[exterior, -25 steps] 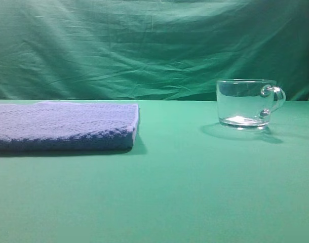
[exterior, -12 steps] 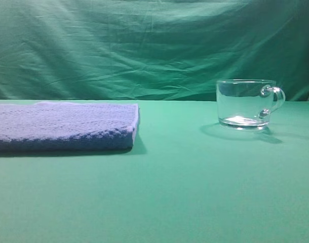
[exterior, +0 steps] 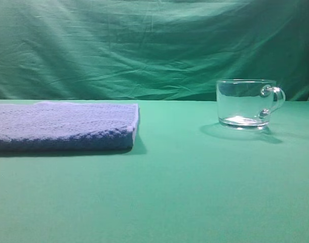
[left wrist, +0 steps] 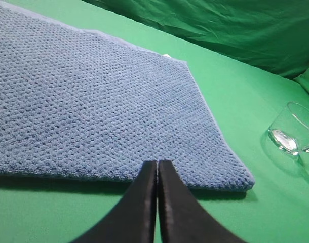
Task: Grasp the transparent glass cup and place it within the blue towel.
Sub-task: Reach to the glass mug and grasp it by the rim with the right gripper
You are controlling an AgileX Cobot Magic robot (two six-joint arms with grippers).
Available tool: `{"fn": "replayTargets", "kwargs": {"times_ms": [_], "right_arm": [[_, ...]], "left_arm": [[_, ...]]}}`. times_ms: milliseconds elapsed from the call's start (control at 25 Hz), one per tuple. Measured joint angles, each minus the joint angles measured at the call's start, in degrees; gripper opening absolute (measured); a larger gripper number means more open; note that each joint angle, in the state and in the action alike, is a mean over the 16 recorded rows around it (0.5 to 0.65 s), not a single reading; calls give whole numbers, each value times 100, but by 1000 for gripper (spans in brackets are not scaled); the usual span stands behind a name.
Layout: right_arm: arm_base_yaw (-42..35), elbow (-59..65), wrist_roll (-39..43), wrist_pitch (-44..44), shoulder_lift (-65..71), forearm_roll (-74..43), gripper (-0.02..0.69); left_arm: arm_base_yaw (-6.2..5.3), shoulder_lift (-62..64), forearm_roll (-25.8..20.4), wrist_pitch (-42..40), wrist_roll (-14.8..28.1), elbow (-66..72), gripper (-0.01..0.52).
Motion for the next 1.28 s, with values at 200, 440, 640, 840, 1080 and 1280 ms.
{"fn": "replayTargets", "kwargs": {"times_ms": [200,440,640,840,1080,1280], "right_arm": [[430,-359,-1,-39,867,-62,44],[751,-641,-5,-346,1721,-101,249],[810,-792,-50,-699,2282,-118,441],[814,-842,-177,-1163,2707,-124,518],[814,-854,-386,-1685,3034,-126,359],[824,-946,-540,-1920,3174,-128,198]], "left_arm": [[0,0,0,0,0,0,0],[0,0,0,0,0,0,0],[0,0,0,0,0,0,0],[0,0,0,0,0,0,0],[0,0,0,0,0,0,0],[0,0,0,0,0,0,0]]}}
